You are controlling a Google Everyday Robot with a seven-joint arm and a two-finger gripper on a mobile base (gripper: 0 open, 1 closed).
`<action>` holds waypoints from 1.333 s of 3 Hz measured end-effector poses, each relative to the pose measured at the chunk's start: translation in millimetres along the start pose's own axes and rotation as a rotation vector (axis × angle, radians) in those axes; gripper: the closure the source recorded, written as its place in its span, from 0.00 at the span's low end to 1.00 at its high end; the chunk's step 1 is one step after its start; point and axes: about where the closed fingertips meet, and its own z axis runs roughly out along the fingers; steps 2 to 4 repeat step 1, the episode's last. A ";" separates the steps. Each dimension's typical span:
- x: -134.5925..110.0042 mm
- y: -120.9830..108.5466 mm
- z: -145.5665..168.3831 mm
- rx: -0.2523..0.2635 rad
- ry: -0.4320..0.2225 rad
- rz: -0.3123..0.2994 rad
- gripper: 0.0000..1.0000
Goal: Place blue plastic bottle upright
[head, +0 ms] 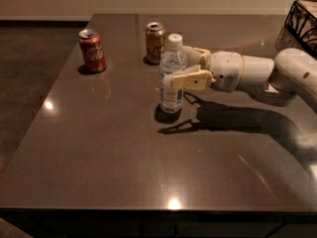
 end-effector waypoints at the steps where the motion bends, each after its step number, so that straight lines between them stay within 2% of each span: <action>1: 0.0 0.0 0.1 0.000 0.000 0.000 0.00; 4: 0.0 0.0 0.1 0.000 0.000 0.000 0.00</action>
Offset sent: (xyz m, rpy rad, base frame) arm 0.0000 0.0000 0.0000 0.0000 0.0000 0.0000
